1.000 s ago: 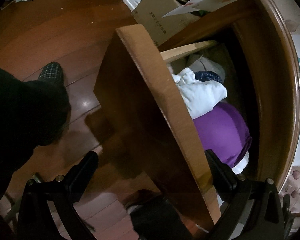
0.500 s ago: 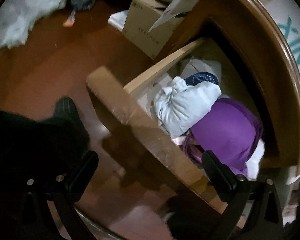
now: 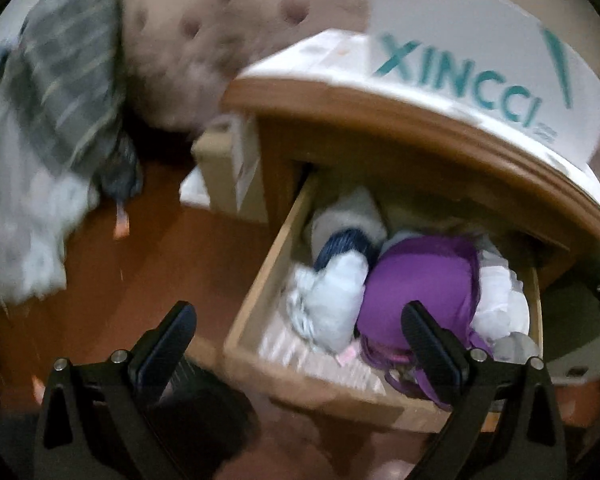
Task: Take underwear out of drawer
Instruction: 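Reach the right gripper into the drawer and grasp a white rolled underwear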
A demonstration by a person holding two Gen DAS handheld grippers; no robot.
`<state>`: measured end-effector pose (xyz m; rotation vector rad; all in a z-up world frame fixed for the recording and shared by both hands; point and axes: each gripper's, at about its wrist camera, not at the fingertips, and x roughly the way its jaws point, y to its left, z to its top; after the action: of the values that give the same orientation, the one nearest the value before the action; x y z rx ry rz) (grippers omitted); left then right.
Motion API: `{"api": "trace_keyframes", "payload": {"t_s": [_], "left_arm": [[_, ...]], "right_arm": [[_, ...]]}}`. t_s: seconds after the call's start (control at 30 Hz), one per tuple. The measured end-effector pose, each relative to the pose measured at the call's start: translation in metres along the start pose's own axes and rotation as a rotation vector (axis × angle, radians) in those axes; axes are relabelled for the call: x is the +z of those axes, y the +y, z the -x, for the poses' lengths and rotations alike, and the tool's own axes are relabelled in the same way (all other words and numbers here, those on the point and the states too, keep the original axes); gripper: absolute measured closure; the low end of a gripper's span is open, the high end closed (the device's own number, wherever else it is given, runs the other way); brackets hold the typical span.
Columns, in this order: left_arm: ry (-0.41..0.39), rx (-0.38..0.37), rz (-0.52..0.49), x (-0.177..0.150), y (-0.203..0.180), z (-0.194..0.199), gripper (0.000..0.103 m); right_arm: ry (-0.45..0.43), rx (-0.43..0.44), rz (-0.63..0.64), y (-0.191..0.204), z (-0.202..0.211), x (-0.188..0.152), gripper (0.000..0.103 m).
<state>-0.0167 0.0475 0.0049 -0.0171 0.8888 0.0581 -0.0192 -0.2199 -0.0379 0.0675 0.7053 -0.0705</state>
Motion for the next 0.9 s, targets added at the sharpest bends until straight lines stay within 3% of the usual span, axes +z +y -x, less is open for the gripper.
{"api": "trace_keyframes", "payload": {"t_s": [0.17,0.33,0.5,0.57,0.63,0.9], "left_arm": [[-0.017,-0.044,-0.127,0.021,-0.006,-0.002,0.001],[-0.004,-0.033,-0.195,0.031,-0.005,-0.015,0.0],[0.063,-0.035,-0.147,0.03,0.012,-0.037,0.001],[0.093,-0.026,-0.13,0.03,0.017,-0.044,0.001],[0.096,-0.012,-0.119,0.029,0.021,-0.045,0.001],[0.087,-0.023,-0.036,0.036,0.045,-0.039,0.001]], "right_arm": [[0.077,0.016,0.018,0.005,-0.014,-0.007,0.017],[0.171,0.018,0.012,0.008,-0.033,-0.014,0.017],[0.27,0.055,-0.023,0.012,-0.054,-0.017,0.018],[0.285,0.013,0.033,0.023,-0.06,-0.019,0.022],[0.304,0.002,0.079,0.034,-0.068,-0.021,0.028],[0.384,-0.034,0.095,0.053,-0.099,-0.018,0.029]]}}
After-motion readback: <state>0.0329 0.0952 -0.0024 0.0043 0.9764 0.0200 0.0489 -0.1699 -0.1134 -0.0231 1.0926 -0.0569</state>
